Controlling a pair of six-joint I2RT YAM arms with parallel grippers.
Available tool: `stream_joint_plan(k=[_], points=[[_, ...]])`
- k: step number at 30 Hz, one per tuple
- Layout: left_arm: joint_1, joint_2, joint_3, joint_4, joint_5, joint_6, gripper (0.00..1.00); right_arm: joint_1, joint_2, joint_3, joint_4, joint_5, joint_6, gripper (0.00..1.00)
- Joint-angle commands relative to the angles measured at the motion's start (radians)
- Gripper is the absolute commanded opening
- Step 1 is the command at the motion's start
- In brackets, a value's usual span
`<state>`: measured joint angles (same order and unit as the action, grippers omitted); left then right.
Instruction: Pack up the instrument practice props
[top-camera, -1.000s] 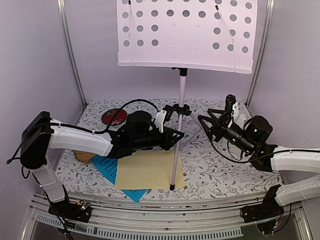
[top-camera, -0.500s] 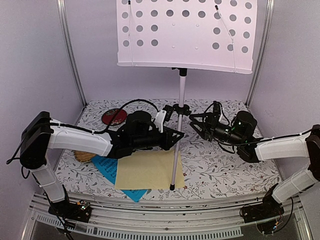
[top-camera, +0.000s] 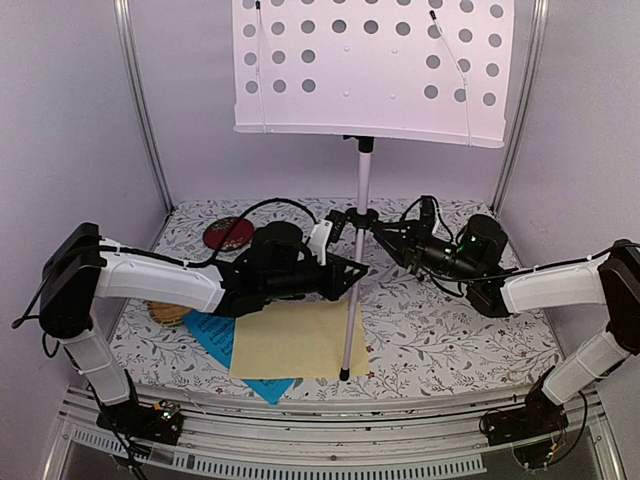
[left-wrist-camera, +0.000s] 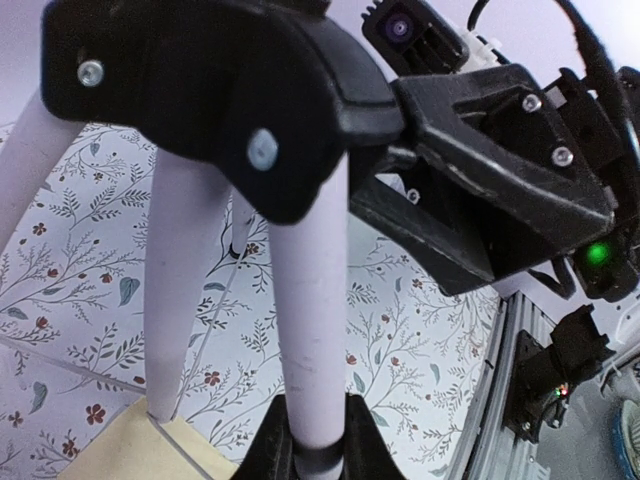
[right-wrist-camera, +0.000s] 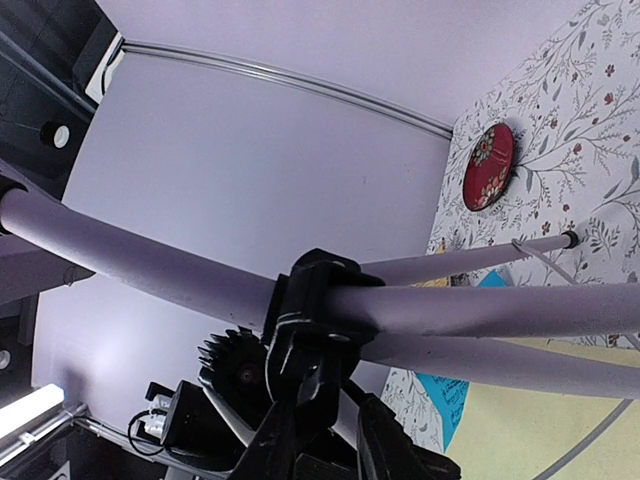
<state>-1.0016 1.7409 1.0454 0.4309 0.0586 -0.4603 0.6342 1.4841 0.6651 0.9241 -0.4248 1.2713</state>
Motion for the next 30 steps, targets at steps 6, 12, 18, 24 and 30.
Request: stream_joint_plan(k=[6,12,18,24,30], points=[[-0.003,-0.031,-0.024,-0.024,-0.008,0.057,0.00,-0.007,-0.030,0.029,-0.079,0.055,-0.089,0.23],[-0.006,-0.030,-0.022,-0.023,-0.008,0.055,0.00,-0.011,-0.041,0.052,-0.111,0.061,-0.132,0.25],[-0.006,-0.030,-0.021,-0.023,-0.007,0.054,0.00,-0.011,-0.038,0.070,-0.138,0.065,-0.175,0.14],[-0.006,-0.030,-0.018,-0.022,-0.007,0.055,0.00,-0.011,-0.073,0.045,-0.173,0.119,-0.353,0.05],[-0.006,-0.033,-0.015,-0.026,-0.006,0.057,0.00,0.032,-0.139,0.011,-0.237,0.215,-0.895,0.04]])
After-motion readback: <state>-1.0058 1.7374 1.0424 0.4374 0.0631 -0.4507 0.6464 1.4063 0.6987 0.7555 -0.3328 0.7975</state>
